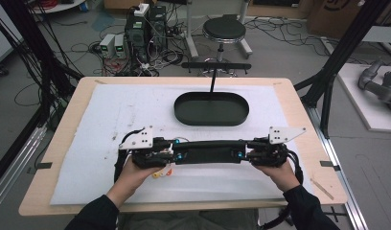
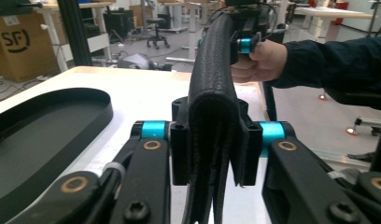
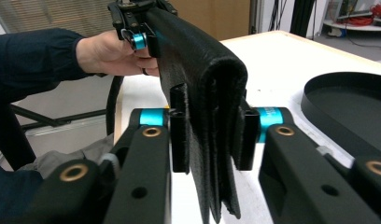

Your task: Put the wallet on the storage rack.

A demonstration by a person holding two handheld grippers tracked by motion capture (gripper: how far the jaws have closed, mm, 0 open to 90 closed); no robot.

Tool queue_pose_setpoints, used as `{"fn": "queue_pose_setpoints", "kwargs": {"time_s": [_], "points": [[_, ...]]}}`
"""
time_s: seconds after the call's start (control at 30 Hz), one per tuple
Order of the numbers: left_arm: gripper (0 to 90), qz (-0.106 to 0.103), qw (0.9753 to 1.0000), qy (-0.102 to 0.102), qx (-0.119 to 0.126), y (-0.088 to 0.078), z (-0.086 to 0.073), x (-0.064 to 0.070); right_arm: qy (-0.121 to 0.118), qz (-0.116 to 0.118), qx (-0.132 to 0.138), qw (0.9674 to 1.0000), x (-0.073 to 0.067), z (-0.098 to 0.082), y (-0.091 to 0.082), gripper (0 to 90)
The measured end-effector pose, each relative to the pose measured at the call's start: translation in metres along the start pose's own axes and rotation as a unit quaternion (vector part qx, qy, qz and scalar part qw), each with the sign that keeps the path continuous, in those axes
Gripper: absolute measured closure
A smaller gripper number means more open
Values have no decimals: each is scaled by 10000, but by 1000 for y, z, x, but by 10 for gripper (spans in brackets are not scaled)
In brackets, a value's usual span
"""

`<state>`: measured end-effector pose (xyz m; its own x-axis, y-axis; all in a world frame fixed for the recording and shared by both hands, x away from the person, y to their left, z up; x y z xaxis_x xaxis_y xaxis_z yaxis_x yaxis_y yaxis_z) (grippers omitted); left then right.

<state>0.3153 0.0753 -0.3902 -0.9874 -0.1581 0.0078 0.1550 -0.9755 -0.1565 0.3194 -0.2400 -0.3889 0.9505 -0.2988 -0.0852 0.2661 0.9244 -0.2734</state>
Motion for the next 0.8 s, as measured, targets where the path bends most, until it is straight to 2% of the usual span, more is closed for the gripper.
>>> {"fn": "queue_pose_setpoints", "kwargs": {"time_s": [0.07, 0.13, 0.2, 0.27, 0.4, 0.57, 0.73, 0.8], "points": [[628, 182, 9998, -16, 46, -1, 0, -3, -59, -66, 22, 10000, -1, 1, -1, 764], [524, 381, 9992, -96, 55, -2, 1, -6, -65, -156, -22, 9999, -2, 1, -1, 767], [465, 578, 9983, -115, 45, -6, 1, -10, -92, -272, -23, 9996, 0, 0, -2, 767], [402, 781, 9968, -182, 18, -10, 0, -13, -16, -366, 30, 9993, 1, 0, -4, 767], [369, 1020, 9946, -199, -13, -20, -1, -17, 23, -712, 177, 9973, 7, 2, -10, 767], [346, 1306, 9912, -173, -97, -34, -3, -17, 64, -1201, 302, 9923, 19, 4, -18, 766], [324, 1642, 9861, -151, -203, -51, -10, -14, 135, -1666, 364, 9853, 34, 9, -21, 766], [318, 1784, 9836, -211, -177, -58, -13, -13, 135, -1811, 406, 9825, 40, 11, -20, 766]]}}
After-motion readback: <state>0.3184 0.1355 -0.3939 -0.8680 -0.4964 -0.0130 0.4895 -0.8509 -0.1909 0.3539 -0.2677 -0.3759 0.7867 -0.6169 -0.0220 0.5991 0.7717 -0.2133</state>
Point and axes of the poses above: each handheld gripper's, and its own axes: y roughly forward along the jaws, z roughly out of its top, x roughly to its right, the point moved 4 cm from there along y, roughly forward along the jaws, and after that the axes turned 4 degrees about -z, right-handed, at the moved point
